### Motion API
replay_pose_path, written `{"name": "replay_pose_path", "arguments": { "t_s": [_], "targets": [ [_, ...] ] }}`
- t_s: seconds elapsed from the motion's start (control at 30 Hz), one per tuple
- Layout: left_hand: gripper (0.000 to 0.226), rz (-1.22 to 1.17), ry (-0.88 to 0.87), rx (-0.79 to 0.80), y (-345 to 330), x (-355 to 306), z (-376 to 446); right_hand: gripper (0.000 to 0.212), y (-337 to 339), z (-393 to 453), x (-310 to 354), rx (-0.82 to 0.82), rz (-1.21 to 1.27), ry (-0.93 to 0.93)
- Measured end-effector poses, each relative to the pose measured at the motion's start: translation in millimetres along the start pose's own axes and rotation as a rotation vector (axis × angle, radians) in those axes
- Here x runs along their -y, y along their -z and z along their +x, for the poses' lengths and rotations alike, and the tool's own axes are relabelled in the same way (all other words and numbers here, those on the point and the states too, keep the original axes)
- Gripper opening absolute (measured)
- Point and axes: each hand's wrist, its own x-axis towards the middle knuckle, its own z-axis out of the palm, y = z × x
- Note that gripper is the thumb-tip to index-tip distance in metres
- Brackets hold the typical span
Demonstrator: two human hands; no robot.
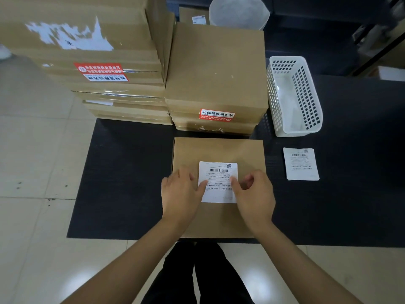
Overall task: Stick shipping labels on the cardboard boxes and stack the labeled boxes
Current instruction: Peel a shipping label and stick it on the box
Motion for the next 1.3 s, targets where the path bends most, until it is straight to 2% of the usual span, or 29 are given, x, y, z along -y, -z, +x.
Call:
{"name": "replay_pose_path", "arguments": {
  "t_s": [0.1,0.17,0.27,0.43,0.63,0.73,0.87,1.1,1.23,1.3],
  "targets": [
    [0.018,0.044,-0.298,-0.197,-9,2,-7,0.018,-6,-5,-7,-0.116,-0.078,0.268],
    [0.030,0.026,-0.427,-0.149,-13,-5,-12,0.023,-13,-10,-8,-0.107,-0.094,0.477],
    [0.052,0.138,-0.461,0.049,-20,-9,-15,0.052,-25,-12,-9,0.039,-0.183,0.688],
    [0.057,0.173,-0.452,0.211,-25,2,-13,0.058,-30,-6,-10,0.178,-0.322,0.672],
    [0.070,0.172,-0.432,0.301,-28,0,-13,0.060,-34,-4,-13,0.259,-0.443,0.664],
    [0.073,0.226,-0.438,0.261,-34,8,-11,0.060,-34,-3,-15,0.241,-0.445,0.641],
    [0.065,0.194,-0.376,0.208,-39,12,-11,0.064,-30,-3,-17,0.210,-0.453,0.596],
    [0.059,0.190,-0.307,0.149,-43,10,-14,0.064,-15,3,-38,0.102,-0.486,0.402],
    [0.058,0.178,-0.319,0.134,-41,11,-14,0.065,-15,-1,-34,0.095,-0.433,0.372],
    [0.059,0.163,-0.348,0.121,-31,8,-16,0.062,-13,-9,-28,0.077,-0.420,0.418]
  ]
}}
